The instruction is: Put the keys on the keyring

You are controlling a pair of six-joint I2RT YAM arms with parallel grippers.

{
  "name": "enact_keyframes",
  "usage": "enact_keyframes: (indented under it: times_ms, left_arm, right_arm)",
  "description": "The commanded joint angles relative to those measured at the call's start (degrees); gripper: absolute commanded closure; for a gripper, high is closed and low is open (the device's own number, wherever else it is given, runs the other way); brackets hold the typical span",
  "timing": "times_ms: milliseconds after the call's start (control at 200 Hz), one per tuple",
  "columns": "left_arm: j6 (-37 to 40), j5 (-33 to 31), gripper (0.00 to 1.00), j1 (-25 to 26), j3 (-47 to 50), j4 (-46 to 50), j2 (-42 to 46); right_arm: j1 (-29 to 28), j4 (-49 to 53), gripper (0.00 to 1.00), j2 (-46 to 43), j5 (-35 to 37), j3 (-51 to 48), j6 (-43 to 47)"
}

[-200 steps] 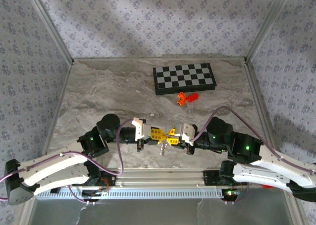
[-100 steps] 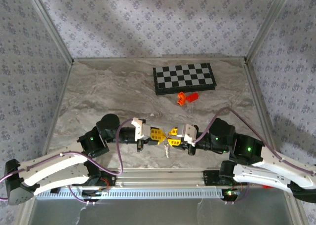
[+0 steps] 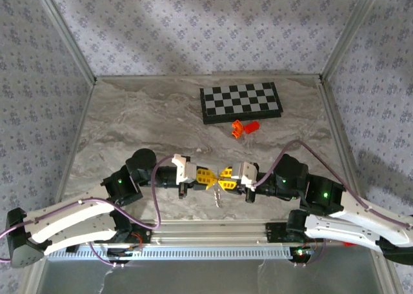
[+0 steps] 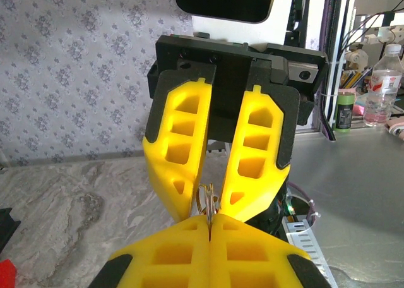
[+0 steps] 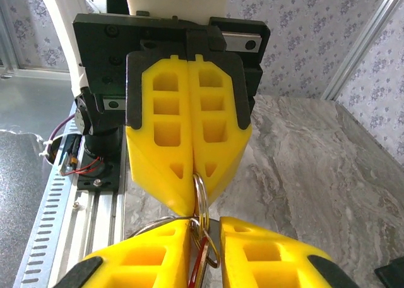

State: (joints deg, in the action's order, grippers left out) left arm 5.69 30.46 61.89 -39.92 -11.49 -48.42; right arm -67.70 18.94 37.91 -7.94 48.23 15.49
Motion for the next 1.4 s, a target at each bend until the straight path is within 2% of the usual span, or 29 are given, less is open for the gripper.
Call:
enact_keyframes:
  times_ms: [0,195,390,565,735,955,1394]
  left_arm:
    - [-0.3,1.7,1.0,0.3,-0.9,-2.9,0.3]
    - [-0.2,1.8,1.0,0.3,-0.9,-2.6,0.4]
    - [0.6,1.5,1.0,0.3,-1.3,-0.9,0.5]
    - [3.0,-1.2,1.0,0.3,-2.6,4.6,0.7]
    - [7.3,-7.1,0.82,0.3,-4.9,13.8,1.6]
    - [10.7,-10.0,0.81,0.3,-8.0,22.4,0.7]
    - [10.1,-7.3,0.76,0.3,-7.5,20.4,-1.2]
  right_arm:
    - [0.0,-2.5,0.81,-0.5,-0.7,-0.2,-0.3]
    - [-0.1,-3.0,0.84,-0.3,-0.9,-0.5,-0.2]
    - [0.1,-2.6,1.0,-0.1,-0.5,-0.6,-0.1]
    - [0.1,-0.8,1.0,0.3,0.9,0.1,0.0]
    - [0.0,4.9,1.0,2.7,3.8,2.9,0.1]
    - [0.0,8.9,1.0,5.1,4.3,5.4,0.4]
    - [0.0,8.6,1.0,7.9,3.3,6.1,-0.1]
